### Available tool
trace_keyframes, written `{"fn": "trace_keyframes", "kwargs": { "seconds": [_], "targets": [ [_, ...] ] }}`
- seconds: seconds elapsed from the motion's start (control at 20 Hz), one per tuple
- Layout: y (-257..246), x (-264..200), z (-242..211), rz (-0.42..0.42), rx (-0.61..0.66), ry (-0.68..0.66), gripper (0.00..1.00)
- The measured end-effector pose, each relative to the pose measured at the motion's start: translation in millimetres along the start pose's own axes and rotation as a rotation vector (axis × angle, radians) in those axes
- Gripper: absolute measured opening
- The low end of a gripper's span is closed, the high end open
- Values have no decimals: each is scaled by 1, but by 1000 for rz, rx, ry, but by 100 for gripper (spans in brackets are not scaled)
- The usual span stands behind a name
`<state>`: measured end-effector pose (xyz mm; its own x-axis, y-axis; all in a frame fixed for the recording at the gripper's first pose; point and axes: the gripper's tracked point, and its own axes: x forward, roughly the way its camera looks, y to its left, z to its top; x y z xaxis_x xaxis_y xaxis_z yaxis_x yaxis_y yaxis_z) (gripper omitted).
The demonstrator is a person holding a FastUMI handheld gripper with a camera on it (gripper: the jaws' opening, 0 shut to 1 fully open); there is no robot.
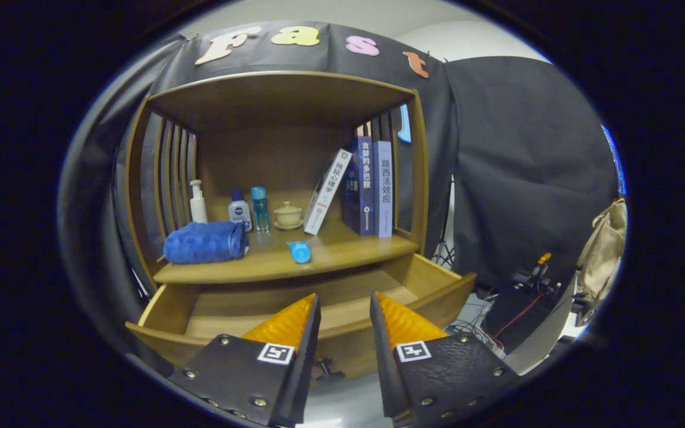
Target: Pull open the drawer, take out the items inside it, and place them on the countertop above the cabinet.
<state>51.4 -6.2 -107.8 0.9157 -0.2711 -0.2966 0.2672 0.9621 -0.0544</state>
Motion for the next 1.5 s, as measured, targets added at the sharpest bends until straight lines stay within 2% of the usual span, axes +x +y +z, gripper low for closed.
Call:
{"fn": "trace_keyframes", "kwargs": {
  "seconds": [0.15, 0.4, 1.5],
  "targets": [
    [2, -8, -31, 21, 18, 39, 48],
    [5, -13, -56, 51, 23, 60, 48],
    [45, 12, -91, 174, 40, 87, 49]
  ]
}}
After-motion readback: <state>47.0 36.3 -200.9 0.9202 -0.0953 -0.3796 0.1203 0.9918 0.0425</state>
